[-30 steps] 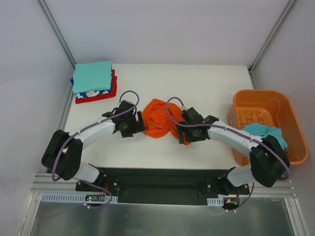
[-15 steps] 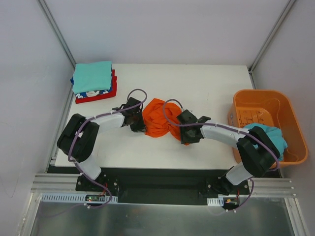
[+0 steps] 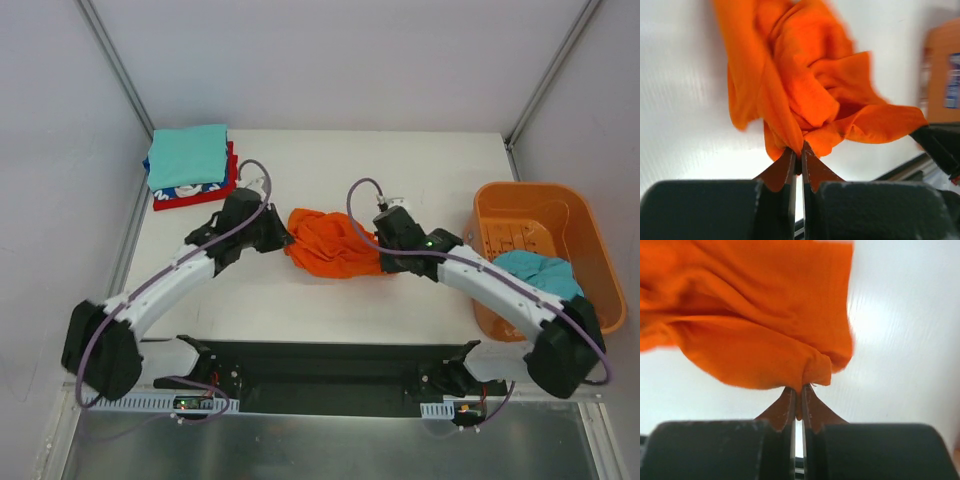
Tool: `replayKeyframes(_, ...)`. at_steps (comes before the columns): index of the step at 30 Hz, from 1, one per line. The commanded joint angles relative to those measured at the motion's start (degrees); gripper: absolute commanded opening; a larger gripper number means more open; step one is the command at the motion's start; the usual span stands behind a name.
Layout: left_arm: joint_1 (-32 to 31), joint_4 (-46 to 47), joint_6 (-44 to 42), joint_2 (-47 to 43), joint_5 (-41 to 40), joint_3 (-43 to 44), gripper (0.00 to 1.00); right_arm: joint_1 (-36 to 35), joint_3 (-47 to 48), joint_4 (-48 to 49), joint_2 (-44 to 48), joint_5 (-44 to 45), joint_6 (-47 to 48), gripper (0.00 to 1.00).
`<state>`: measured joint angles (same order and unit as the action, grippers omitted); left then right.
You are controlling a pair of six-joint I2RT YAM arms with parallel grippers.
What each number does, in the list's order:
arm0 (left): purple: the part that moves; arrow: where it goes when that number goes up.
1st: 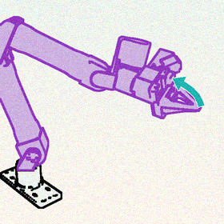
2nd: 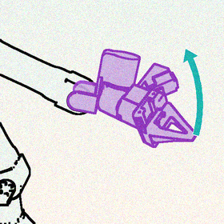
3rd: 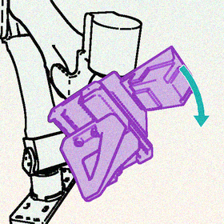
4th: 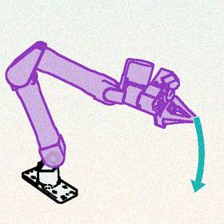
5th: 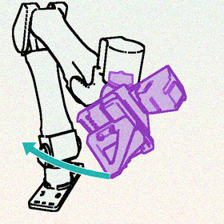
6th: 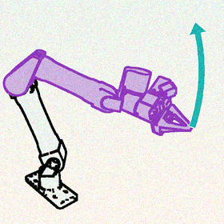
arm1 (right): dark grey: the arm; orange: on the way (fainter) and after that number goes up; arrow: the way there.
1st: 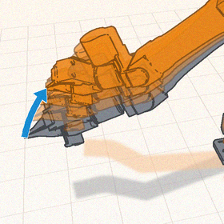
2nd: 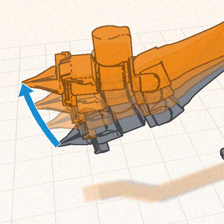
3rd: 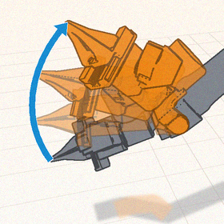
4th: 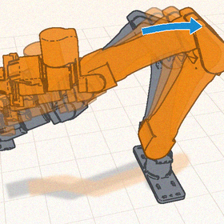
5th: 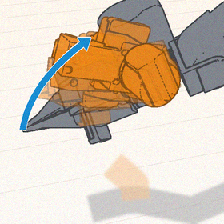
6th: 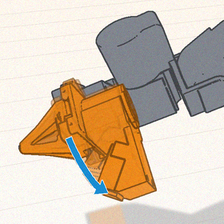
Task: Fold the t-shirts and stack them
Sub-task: Flatten out the tshirt
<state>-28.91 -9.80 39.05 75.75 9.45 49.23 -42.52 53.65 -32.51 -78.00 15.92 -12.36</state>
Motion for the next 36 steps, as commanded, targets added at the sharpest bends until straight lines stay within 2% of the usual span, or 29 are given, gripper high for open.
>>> replayKeyframes(1, -0.6, 1.0, -5.4, -14.5, -0.1, 2.0, 0.00, -0.3, 8.8, -3.4, 13.2, 2.4, 6.8, 0.01)
replayKeyframes(5, -0.9, 1.0, -8.1, -25.1, 2.4, 6.4, 0.00, -0.4, 14.8, -5.0, 21.9, -1.8, 11.2, 0.01)
replayKeyframes(8, -0.9, 1.0, -9.3, -28.2, 6.8, 12.1, 0.00, -0.3, 18.9, -4.5, 25.4, -8.0, 11.9, 0.01)
replayKeyframes(16, -0.9, 0.7, -11.4, -31.4, 17.0, 23.9, 0.00, -0.4, 31.0, -3.5, 28.1, -23.0, 14.8, 0.01)
replayKeyframes(18, -0.9, 0.2, -11.3, -32.8, 20.1, 26.3, 0.00, -0.3, 32.4, -3.5, 28.8, -25.8, 14.9, 0.01)
replayKeyframes(24, -0.9, -2.4, -9.5, -36.5, 22.7, 29.3, 0.00, -0.3, 33.0, -2.6, 33.3, -33.6, 13.2, 0.01)
replayKeyframes(30, -0.9, -6.4, -10.4, -32.8, 22.9, 33.9, 0.00, -0.3, 31.8, -4.2, 35.3, -29.9, 12.6, 0.01)
replayKeyframes(33, -0.9, -8.3, -10.9, -27.9, 21.0, 34.1, 0.00, -0.3, 31.7, -7.0, 33.8, -21.6, 13.3, 0.01)
replayKeyframes(34, -0.9, -8.9, -11.1, -23.8, 19.7, 34.3, 0.00, -0.3, 32.1, -8.2, 31.6, -14.0, 13.7, 0.01)
replayKeyframes(36, -0.7, -12.3, -12.7, -18.2, 17.3, 36.2, 0.00, -0.3, 32.2, -11.5, 28.5, -4.4, 15.1, 0.01)
